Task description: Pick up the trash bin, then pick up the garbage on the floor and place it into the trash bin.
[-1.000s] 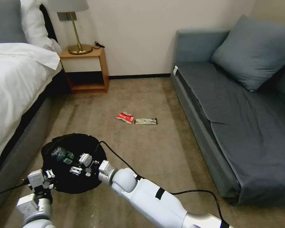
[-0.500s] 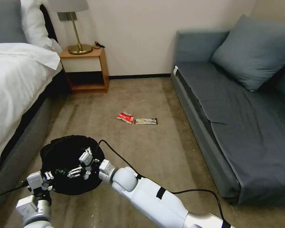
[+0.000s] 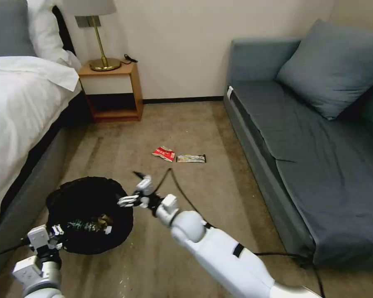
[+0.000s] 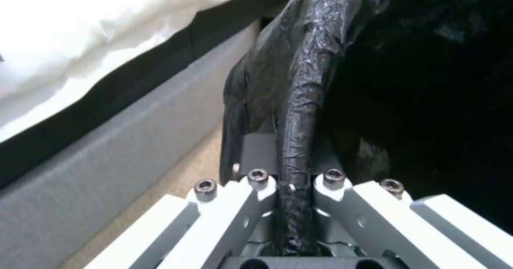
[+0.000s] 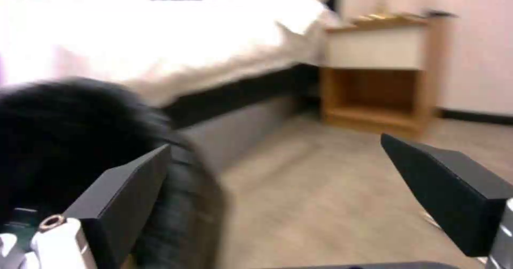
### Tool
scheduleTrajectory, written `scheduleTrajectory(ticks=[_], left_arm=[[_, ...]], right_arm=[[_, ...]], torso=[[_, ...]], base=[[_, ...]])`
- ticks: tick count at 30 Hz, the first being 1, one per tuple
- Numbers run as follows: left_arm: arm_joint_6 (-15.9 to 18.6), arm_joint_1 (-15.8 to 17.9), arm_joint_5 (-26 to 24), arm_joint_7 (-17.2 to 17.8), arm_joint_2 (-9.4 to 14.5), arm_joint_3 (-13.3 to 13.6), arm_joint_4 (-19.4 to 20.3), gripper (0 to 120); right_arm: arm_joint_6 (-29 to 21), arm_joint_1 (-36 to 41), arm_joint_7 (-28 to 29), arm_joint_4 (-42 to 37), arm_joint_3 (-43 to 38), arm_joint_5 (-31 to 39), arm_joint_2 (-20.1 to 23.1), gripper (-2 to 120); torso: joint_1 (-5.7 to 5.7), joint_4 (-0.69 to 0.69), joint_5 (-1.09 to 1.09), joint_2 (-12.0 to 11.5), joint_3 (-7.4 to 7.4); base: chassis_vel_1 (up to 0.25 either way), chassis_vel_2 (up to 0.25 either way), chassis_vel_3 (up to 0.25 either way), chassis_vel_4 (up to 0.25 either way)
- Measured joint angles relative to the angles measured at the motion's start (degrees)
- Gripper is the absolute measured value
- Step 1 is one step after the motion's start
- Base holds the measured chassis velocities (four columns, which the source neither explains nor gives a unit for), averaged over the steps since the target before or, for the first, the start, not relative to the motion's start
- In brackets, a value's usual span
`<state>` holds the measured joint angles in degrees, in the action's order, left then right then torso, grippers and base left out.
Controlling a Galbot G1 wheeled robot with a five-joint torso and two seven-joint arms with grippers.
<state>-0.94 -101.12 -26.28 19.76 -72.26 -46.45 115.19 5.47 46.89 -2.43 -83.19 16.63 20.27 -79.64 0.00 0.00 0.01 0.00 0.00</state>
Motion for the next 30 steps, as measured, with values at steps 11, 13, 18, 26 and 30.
scheduleTrajectory(ticks=[11,13,18,26,30], left_arm=[[-0.04,0.25,-0.19,0.04,-0.12,0.10,-0.15,3],[-0.04,0.24,-0.11,0.05,-0.17,0.14,-0.12,3],[-0.07,0.21,0.14,0.07,-0.16,0.23,-0.04,3],[-0.67,0.18,0.74,0.07,-0.04,0.24,-0.43,3],[-0.68,0.37,0.73,0.07,0.09,0.24,-0.74,3]], right_arm=[[-4.58,5.90,4.39,-1.39,-6.98,2.39,5.58,100],[-4.89,6.23,4.92,-0.83,-7.60,2.56,5.57,100],[-4.87,6.43,5.64,1.14,-9.24,2.16,4.36,100],[-4.10,6.21,5.73,2.26,-9.39,1.88,3.87,100],[-3.43,6.00,5.73,3.19,-9.59,1.70,3.43,100]], torso=[[0.00,-0.01,0.00,0.00,0.00],[0.00,0.00,0.00,0.00,0.00],[0.00,0.01,0.00,0.00,0.00],[0.00,0.01,-0.01,0.00,0.00],[0.00,0.01,-0.01,0.00,0.00]], base=[[0.000,0.000,0.000,0.000],[0.000,0.000,0.000,0.000],[0.000,0.000,0.000,0.000],[0.000,0.000,0.000,0.000],[0.000,0.000,0.000,0.000]])
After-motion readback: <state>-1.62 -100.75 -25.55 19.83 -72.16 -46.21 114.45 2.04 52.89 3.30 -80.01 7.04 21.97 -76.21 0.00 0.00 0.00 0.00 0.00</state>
